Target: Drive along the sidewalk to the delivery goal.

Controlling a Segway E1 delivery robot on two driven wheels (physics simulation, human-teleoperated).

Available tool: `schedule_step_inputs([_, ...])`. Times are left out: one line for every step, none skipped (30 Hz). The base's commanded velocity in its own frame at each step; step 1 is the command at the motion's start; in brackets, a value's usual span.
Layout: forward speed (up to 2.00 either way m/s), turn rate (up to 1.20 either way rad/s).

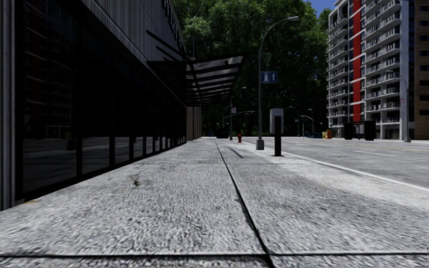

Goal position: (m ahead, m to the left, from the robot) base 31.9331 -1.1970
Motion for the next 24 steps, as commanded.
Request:
schedule_step_inputs([2.00,0.00])
schedule_step_inputs([2.00,0.00])
schedule_step_inputs([2.00,0.00])
schedule_step_inputs([2.00,0.00])
schedule_step_inputs([2.00,0.00])
schedule_step_inputs([2.00,0.00])
schedule_step_inputs([2.00,0.00])
schedule_step_inputs([2.00,0.00])
schedule_step_inputs([2.00,0.00])
schedule_step_inputs([2.00,0.00])
schedule_step_inputs([2.00,0.00])
schedule_step_inputs([2.00,0.00])
schedule_step_inputs([2.00,0.00])
schedule_step_inputs([2.00,0.00])
schedule_step_inputs([2.00,0.00])
schedule_step_inputs([2.00,0.00])
schedule_step_inputs([2.00,0.00])
schedule_step_inputs([2.00,0.00])
schedule_step_inputs([2.00,0.00])
schedule_step_inputs([2.00,0.00])
schedule_step_inputs([2.00,0.00])
schedule_step_inputs([2.00,0.00])
schedule_step_inputs([2.00,0.00])
schedule_step_inputs([2.00,0.00])
